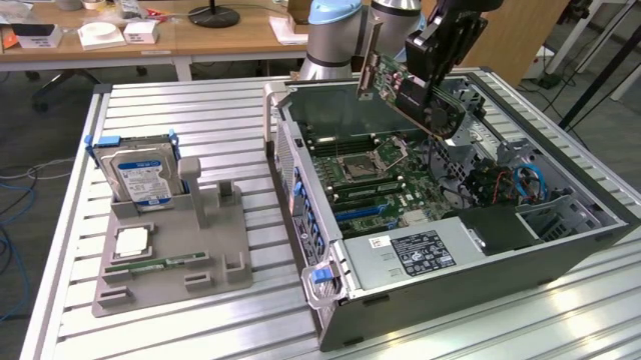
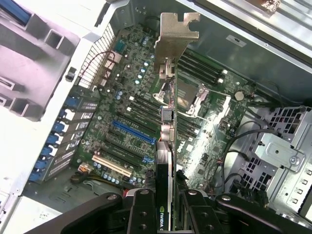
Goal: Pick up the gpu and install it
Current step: 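Insert the gpu into the slot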
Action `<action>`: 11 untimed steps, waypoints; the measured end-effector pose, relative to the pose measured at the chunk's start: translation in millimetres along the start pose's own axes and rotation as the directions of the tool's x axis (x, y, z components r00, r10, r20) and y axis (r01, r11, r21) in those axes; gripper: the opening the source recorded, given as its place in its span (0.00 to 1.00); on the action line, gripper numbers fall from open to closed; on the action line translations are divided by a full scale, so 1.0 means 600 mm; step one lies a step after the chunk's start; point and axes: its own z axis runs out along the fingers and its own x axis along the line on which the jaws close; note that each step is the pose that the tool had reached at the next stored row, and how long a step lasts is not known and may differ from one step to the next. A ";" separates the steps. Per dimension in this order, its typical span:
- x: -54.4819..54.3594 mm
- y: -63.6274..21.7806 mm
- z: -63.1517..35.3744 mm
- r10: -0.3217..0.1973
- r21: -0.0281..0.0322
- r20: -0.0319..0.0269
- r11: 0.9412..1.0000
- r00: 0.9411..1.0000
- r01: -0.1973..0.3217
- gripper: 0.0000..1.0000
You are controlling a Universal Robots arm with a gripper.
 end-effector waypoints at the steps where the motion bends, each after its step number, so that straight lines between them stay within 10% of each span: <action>1: 0.000 0.000 0.000 -0.002 0.000 0.000 1.000 1.000 0.002 0.26; 11: 0.000 0.000 0.000 -0.021 -0.001 -0.001 1.000 1.000 0.021 0.26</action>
